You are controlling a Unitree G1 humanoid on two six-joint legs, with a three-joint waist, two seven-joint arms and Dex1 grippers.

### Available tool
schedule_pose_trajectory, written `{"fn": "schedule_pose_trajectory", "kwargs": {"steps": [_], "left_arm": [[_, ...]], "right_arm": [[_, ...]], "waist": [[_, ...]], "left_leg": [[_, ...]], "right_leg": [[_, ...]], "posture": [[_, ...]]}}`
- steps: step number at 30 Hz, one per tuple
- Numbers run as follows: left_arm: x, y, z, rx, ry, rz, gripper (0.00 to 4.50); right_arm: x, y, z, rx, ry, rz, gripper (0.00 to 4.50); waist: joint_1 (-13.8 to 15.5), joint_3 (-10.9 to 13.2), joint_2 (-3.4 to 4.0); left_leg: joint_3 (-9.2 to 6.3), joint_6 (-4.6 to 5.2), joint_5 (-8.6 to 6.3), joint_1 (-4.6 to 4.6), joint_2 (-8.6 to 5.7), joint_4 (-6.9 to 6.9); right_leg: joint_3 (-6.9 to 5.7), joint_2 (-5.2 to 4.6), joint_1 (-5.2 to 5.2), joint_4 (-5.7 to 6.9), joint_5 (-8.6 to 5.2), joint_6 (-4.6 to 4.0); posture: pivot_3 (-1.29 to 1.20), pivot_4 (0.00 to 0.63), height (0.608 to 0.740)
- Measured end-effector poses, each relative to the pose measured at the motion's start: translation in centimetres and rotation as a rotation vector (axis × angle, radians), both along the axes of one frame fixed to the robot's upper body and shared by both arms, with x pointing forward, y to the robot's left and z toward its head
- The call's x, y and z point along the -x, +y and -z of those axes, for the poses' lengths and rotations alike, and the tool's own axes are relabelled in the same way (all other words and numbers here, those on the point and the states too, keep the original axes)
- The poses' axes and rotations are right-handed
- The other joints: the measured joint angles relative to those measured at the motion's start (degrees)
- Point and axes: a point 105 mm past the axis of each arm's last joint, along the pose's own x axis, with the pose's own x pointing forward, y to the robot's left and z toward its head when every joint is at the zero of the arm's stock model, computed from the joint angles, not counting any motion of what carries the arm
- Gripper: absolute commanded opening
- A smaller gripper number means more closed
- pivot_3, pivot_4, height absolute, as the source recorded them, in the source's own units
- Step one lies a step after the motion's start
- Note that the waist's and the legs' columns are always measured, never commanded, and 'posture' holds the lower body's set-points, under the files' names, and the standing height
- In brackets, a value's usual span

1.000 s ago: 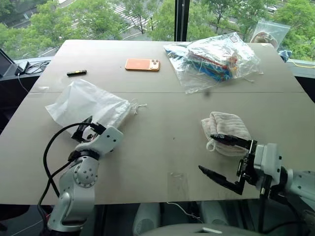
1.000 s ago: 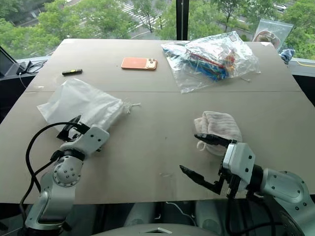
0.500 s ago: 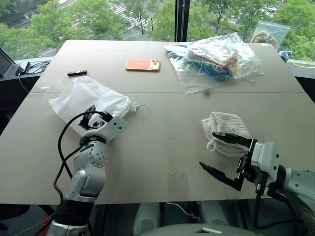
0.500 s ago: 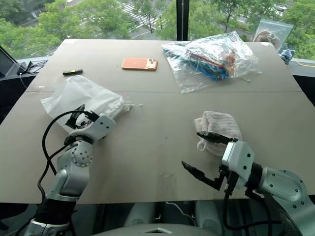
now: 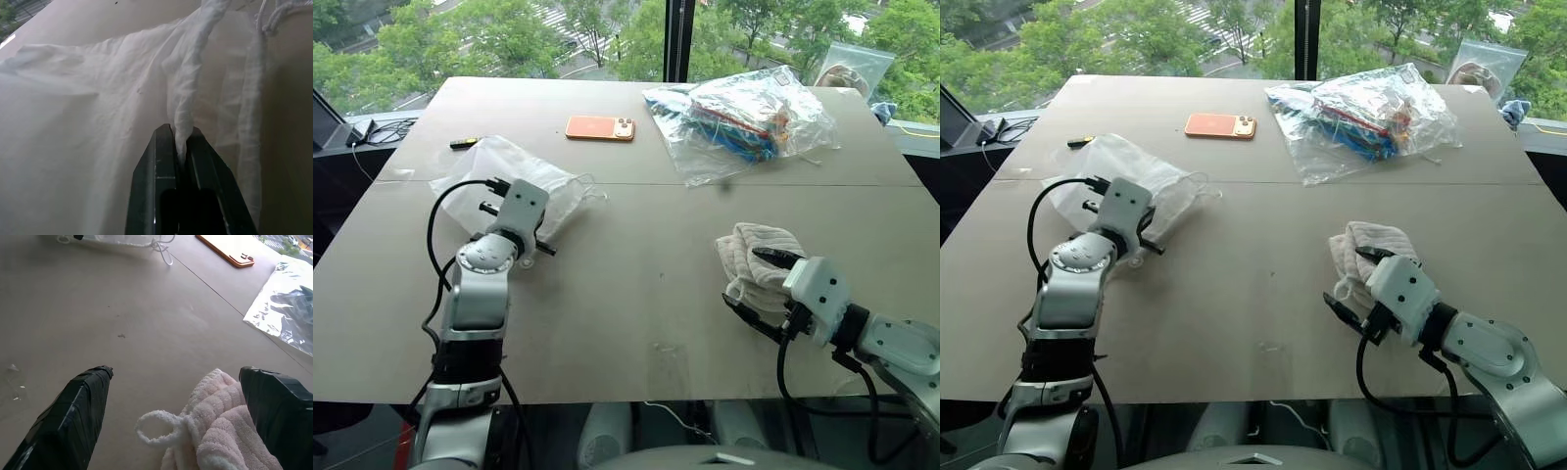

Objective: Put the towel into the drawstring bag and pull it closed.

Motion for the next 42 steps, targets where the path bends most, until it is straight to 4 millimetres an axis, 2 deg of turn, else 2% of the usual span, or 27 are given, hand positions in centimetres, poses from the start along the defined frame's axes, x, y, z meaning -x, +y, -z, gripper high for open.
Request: {"fn": "schedule_pose_trajectory", "kwargs": {"steps": [3,6,9,11,12,17,21,24,27,29,31,33,37,42], "left_arm": [[1.5,-1.7,-1.6,0.169,0.122,0.170,0.03],[2.5,-3.7,-0.7,0.252,0.247,0.258,0.03],[2.6,-5.3,-0.4,0.306,0.313,0.288,0.03],[2.5,-6.3,-1.1,0.301,0.295,0.309,0.03],[2.4,-6.8,-1.6,0.300,0.279,0.316,0.03],[2.0,-7.4,-1.6,0.309,0.269,0.296,0.03],[1.9,-7.4,-1.5,0.300,0.265,0.282,0.03],[2.0,-7.4,-1.4,0.291,0.263,0.282,0.03],[2.2,-7.2,-0.9,0.277,0.273,0.270,0.03],[2.2,-7.2,-0.8,0.280,0.275,0.272,0.03],[2.3,-7.5,-0.9,0.281,0.267,0.282,0.03],[2.3,-7.6,-1.0,0.277,0.259,0.286,0.03],[2.3,-7.9,-1.0,0.280,0.255,0.301,0.03],[2.3,-8.1,-1.1,0.283,0.251,0.307,0.03]], "right_arm": [[-0.4,-2.1,1.1,0.141,0.030,0.049,4.50],[-0.8,-3.7,2.0,0.241,0.030,0.094,4.50],[-0.9,-4.3,1.8,0.330,-0.016,0.096,4.50],[-1.2,-4.5,1.9,0.381,-0.043,0.094,4.50],[-1.3,-4.5,2.5,0.415,-0.038,0.081,4.50],[-2.6,-4.4,4.2,0.435,-0.026,0.101,4.50],[-3.4,-3.6,3.7,0.175,0.081,0.197,4.50],[-2.9,-3.8,1.3,-0.046,0.152,0.237,4.50],[-2.1,-4.2,-0.3,-0.142,0.205,0.233,4.50],[-1.9,-5.1,-0.6,-0.192,0.265,0.257,4.50],[-2.6,-6.9,-1.2,-0.229,0.286,0.339,4.50],[-3.8,-8.2,-0.7,-0.252,0.355,0.429,4.50],[-5.2,-9.4,1.5,-0.265,0.491,0.546,4.50],[-6.0,-7.7,3.4,-0.366,0.656,0.527,4.50]], "waist": [[-0.2,0.0,0.03],[-0.1,0.0,0.02],[0.0,0.0,0.00],[0.0,0.0,-0.01],[-0.1,0.0,0.00],[-0.4,0.0,0.00],[-0.2,0.0,0.02],[0.0,0.0,0.02],[0.0,0.0,0.02],[0.0,0.0,0.02],[0.0,0.0,0.02],[-0.3,0.0,0.01],[-0.2,0.0,0.03],[-0.2,0.0,0.04]], "left_leg": [[0.16,0.00,0.00,0.08,-0.03,-0.01],[0.15,0.01,0.00,0.08,-0.04,-0.01],[0.06,0.00,0.00,0.05,-0.04,-0.01],[0.07,0.00,0.00,0.05,-0.04,-0.01],[0.10,0.00,0.00,0.09,-0.05,-0.01],[0.15,0.00,0.00,0.10,-0.04,0.00],[0.10,-0.01,0.01,0.07,0.00,-0.01],[0.10,-0.01,0.01,0.06,-0.01,-0.01],[0.09,0.00,0.00,0.07,-0.04,0.00],[0.09,0.01,0.00,0.07,-0.04,-0.01],[0.12,0.01,0.00,0.09,-0.06,-0.01],[0.16,0.01,0.00,0.14,-0.06,-0.01],[0.14,0.01,0.00,0.11,-0.06,-0.06],[0.18,0.01,0.00,0.04,-0.05,-0.07]], "right_leg": [[0.08,0.02,0.00,-0.01,-0.13,0.22],[0.20,0.01,0.00,-0.01,-0.19,0.32],[0.12,0.05,0.00,0.00,-0.19,0.32],[0.14,0.05,0.01,0.00,-0.19,0.32],[0.19,0.05,0.02,0.00,-0.19,0.32],[0.25,0.09,0.00,0.03,-0.19,0.32],[0.23,0.09,-0.01,0.05,-0.15,0.25],[0.22,0.03,0.01,0.03,-0.04,0.08],[0.20,-0.01,0.03,0.02,-0.04,0.08],[0.19,-0.01,0.03,0.02,-0.04,0.07],[0.22,-0.01,0.03,0.03,-0.04,0.07],[0.27,0.04,0.03,0.05,-0.03,0.06],[0.26,0.08,-0.01,0.07,-0.03,0.04],[0.34,0.07,-0.07,0.04,-0.03,0.04]], "posture": [[0.00,0.150,0.740],[0.00,0.150,0.740],[0.00,0.150,0.740],[0.00,0.150,0.740],[0.00,0.150,0.740],[0.00,0.150,0.740],[0.00,0.150,0.740],[0.00,0.150,0.740],[0.00,0.150,0.740],[0.00,0.150,0.740],[0.00,0.150,0.740],[0.00,0.150,0.740],[0.00,0.150,0.740],[0.00,0.150,0.740]]}}
